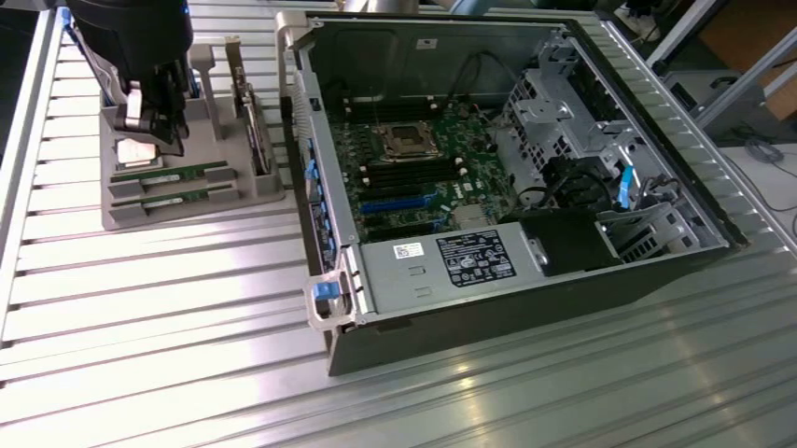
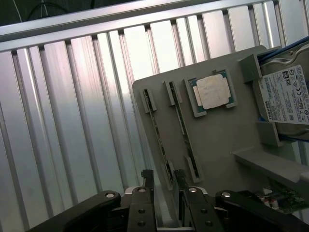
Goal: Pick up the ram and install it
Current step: 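Pick up the ram and move it above insertion slot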
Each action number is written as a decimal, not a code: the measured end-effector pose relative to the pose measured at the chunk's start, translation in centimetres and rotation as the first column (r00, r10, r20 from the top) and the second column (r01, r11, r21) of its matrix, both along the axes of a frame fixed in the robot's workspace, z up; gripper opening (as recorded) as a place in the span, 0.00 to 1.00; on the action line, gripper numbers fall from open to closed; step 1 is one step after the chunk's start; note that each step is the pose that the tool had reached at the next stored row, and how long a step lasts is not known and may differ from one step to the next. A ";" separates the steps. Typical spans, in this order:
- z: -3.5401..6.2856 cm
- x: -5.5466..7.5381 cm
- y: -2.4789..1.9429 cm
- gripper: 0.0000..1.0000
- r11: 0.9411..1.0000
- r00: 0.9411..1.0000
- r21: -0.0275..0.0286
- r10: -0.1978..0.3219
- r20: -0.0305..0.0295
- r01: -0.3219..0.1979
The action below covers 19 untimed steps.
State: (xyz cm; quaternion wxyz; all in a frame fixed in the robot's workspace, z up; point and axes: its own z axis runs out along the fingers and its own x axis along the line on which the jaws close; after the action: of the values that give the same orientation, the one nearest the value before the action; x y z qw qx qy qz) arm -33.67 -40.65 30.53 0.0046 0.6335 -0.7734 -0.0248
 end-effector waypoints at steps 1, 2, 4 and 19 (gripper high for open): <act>-0.03 0.0 0.00 0.30 1.000 1.000 0.000 0.000 0.000 0.000; -0.08 0.0 -0.01 0.30 1.000 1.000 0.000 0.000 0.000 0.000; -0.18 0.0 -0.02 0.30 1.000 1.000 0.000 0.000 0.000 0.000; -0.83 0.0 -0.06 0.30 1.000 1.000 0.000 0.000 0.000 0.000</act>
State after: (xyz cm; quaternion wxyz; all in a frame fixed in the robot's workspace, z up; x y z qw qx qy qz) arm -33.67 -40.71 29.69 0.0046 0.6335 -0.7734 -0.0249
